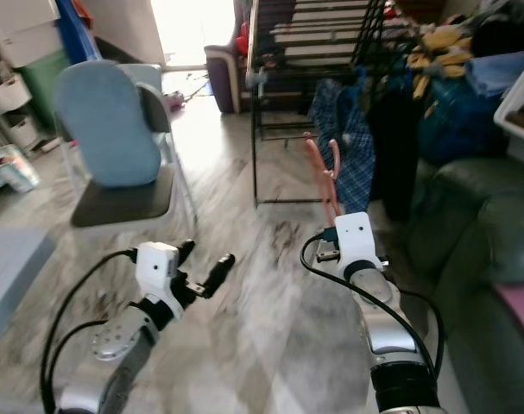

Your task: Hang hanger

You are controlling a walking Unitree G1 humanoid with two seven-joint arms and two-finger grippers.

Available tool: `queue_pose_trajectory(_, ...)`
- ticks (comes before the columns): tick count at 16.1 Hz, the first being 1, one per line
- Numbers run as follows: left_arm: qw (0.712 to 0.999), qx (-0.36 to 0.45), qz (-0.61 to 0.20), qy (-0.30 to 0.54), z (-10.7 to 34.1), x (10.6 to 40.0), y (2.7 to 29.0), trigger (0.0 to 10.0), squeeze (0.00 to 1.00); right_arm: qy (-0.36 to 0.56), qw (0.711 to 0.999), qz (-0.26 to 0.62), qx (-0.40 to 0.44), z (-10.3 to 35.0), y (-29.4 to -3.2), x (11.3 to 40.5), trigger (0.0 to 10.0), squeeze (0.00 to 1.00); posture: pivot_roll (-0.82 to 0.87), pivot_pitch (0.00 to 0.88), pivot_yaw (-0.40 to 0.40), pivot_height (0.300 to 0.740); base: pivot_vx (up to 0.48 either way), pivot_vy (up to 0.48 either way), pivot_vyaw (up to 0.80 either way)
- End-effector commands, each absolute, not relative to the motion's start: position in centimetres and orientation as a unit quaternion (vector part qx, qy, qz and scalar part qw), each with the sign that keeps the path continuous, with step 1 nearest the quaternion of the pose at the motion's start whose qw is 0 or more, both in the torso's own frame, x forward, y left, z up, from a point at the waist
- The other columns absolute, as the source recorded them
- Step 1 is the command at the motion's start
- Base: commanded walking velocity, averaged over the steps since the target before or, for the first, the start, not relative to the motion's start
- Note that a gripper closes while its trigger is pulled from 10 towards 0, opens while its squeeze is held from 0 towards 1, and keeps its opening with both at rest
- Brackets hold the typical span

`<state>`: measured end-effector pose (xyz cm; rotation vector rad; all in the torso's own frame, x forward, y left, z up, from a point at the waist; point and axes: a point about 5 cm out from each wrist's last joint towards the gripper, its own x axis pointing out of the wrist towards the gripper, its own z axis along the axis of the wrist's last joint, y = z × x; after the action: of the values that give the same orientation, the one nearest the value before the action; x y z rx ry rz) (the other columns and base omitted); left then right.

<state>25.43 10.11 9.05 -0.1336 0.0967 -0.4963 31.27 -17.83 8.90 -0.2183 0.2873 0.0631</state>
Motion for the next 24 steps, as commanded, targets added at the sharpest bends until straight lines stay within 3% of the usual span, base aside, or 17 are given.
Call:
queue_pose_trajectory(1,0.969,-0.059,-0.233,0.053,9.0,25.6,11.0,10.0,0.0,0.135,0.984,0.05,-0.104,9.4,-16.6,31.6,10.0,0.0,-0.13,0.0,0.044,0.736,0.458,0.0,0.0)
queue_pose_trajectory(15,0.962,-0.059,-0.257,0.066,8.7,25.4,10.4,10.0,0.0,0.152,0.981,0.06,-0.102,8.8,-16.4,31.4,10.0,0.0,-0.14,0.0,0.048,0.736,0.367,0.275,0.0)
queue_pose_trajectory(24,0.956,-0.055,-0.278,0.068,8.8,25.4,9.9,10.0,0.0,0.156,0.98,0.064,-0.108,8.7,-16.1,31.6,10.0,0.0,-0.13,0.0,0.048,0.736,0.445,0.0,-0.16)
